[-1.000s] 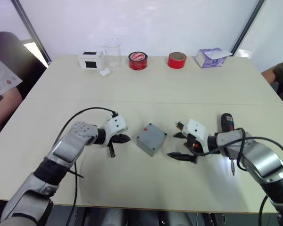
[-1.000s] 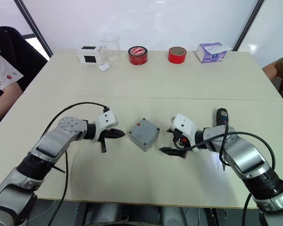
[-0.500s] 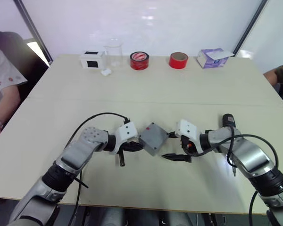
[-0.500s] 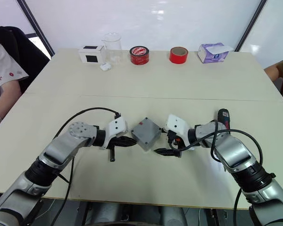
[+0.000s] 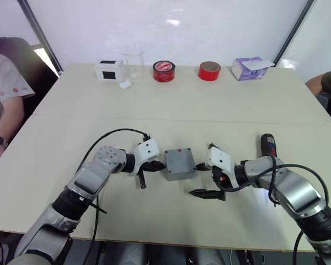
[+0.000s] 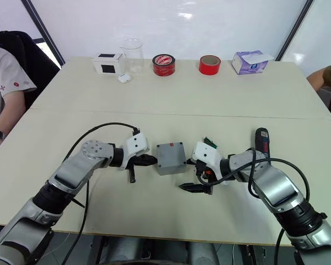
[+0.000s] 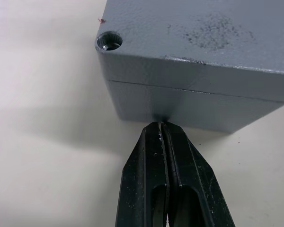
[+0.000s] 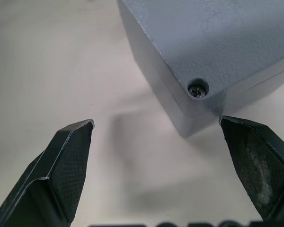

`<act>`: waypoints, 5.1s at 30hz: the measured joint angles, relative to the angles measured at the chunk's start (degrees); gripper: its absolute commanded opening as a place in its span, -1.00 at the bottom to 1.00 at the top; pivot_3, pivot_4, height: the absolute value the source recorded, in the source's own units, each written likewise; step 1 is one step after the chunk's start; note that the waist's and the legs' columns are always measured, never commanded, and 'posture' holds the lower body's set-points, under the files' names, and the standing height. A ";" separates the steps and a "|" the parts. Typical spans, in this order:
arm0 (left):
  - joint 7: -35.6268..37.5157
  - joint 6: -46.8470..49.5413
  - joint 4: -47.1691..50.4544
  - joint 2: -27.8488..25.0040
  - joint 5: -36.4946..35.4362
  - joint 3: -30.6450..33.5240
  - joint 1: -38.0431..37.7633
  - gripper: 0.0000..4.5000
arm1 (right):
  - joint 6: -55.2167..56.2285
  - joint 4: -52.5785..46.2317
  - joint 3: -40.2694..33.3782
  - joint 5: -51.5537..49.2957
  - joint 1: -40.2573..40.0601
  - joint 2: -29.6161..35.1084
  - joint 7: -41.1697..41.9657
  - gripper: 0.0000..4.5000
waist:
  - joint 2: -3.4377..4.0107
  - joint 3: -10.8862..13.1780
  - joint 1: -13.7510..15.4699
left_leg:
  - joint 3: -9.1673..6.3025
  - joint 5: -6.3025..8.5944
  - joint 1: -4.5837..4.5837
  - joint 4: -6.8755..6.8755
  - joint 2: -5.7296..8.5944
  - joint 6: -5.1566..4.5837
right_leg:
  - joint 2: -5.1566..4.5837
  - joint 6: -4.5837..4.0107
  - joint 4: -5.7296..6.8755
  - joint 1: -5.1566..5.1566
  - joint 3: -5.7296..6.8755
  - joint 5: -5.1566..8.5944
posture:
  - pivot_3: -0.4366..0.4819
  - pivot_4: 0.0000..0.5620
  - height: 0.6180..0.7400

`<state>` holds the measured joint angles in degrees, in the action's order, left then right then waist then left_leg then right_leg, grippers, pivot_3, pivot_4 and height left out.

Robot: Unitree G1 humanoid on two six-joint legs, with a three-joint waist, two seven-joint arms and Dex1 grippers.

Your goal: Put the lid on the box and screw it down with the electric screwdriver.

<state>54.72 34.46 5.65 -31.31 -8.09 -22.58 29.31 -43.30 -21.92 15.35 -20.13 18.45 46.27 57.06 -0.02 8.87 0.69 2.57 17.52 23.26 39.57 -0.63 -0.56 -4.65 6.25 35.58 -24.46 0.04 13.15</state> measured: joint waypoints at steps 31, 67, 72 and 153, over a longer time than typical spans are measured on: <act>-0.43 0.06 -0.20 -0.99 -1.54 6.81 0.76 -1.00 | -12.37 -4.73 -20.47 -14.04 -3.40 0.01 -4.62 0.98 | -0.01 0.01 0.01 | -0.08 0.03 0.04 0.37 -0.03 -0.05 | -0.01 -0.01 0.36 0.00 0.00 0.01 | -0.05 -0.47 1.00; 3.16 12.89 12.54 -7.24 -18.84 13.26 2.94 -1.00 | 13.01 28.08 -14.81 3.04 4.12 -7.94 -9.99 -0.14 | -0.04 0.04 -0.27 | 0.00 0.03 0.01 0.39 -0.02 -0.06 | 0.01 0.00 0.42 -0.01 -0.05 0.02 | -0.05 -0.47 1.00; 3.10 12.75 12.53 -7.25 -18.82 13.17 2.94 -1.00 | 13.13 28.08 -14.81 3.03 4.11 -7.94 -10.02 -0.14 | -0.04 0.04 -0.26 | 0.01 0.04 0.01 0.39 -0.02 -0.06 | 0.01 0.00 0.42 -0.01 -0.05 0.02 | -0.05 -0.47 1.00; 2.53 12.85 13.28 -9.75 -20.14 12.70 0.37 -1.00 | 1.18 6.98 -12.26 -5.74 3.52 -10.02 -10.04 -0.99 | -0.05 0.05 -0.12 | -0.03 0.04 0.02 0.39 -0.04 -0.06 | 0.01 -0.02 0.41 -0.01 -0.03 0.03 | -0.05 -0.47 1.00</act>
<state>57.24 47.31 18.94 -41.06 -28.23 -9.88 29.68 -42.13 -14.94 3.09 -25.88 21.97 36.24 47.03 -0.07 8.92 0.57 2.54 17.56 23.28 39.95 -0.67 -0.62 -4.64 6.23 35.99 -24.48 0.01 13.18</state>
